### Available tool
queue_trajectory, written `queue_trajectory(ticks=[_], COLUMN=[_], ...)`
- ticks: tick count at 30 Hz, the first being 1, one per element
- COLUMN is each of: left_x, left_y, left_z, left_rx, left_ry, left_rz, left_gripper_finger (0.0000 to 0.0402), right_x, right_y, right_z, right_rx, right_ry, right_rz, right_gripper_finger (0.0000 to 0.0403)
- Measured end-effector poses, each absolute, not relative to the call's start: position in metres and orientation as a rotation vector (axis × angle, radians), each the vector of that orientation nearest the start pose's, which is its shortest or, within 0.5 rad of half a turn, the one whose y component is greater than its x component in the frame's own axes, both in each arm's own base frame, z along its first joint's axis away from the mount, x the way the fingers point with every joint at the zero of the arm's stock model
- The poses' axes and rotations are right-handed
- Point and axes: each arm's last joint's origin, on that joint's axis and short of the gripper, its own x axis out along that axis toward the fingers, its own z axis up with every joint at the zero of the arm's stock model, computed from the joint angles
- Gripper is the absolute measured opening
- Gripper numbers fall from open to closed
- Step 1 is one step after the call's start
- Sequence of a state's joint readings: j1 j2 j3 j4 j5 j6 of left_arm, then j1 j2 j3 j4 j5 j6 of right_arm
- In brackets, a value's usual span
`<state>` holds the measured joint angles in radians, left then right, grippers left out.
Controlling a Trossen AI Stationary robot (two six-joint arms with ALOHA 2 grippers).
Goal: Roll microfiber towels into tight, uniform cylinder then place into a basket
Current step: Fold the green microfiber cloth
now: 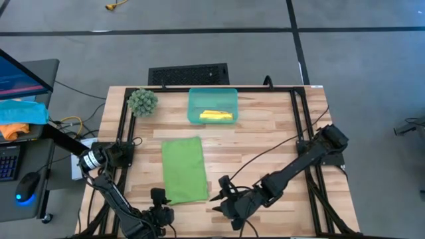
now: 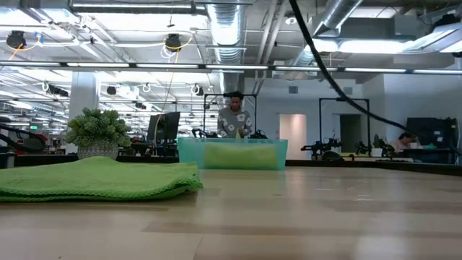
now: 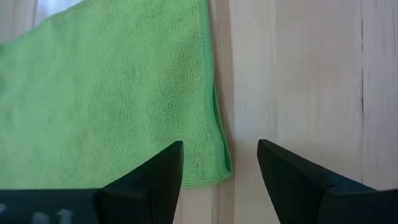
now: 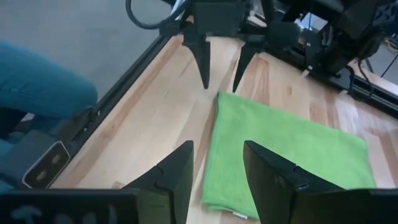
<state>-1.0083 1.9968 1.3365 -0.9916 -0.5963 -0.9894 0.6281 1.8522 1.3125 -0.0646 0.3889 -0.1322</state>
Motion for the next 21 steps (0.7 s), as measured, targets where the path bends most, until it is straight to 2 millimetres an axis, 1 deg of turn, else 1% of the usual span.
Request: queue_trajectory(ticks=[9, 13, 19, 21], left_x=[0.202, 0.203, 0.203, 0.204], left_y=[-0.288, -0.288, -0.287, -0.287], left_z=[0.150, 0.150, 0.150, 0.150], left_rx=[0.321, 0.320, 0.318, 0.314], left_ry=[1.094, 1.096, 1.097, 1.104], left_rz=[0.258, 0.261, 0.262, 0.263], left_gripper_finger=[0.0201, 0.0201, 0.0201, 0.0201], right_x=[0.338, 0.340, 0.354, 0.356], right_y=[0.228, 0.224, 0.227, 0.226], right_z=[0.211, 0.206, 0.178, 0.171], right_rx=[-0.384, -0.376, -0.376, -0.387], right_ry=[0.449, 0.455, 0.454, 0.469], right_rz=[0.257, 0.244, 0.242, 0.241], right_gripper_finger=[0.0163, 0.0163, 0.0163, 0.0163])
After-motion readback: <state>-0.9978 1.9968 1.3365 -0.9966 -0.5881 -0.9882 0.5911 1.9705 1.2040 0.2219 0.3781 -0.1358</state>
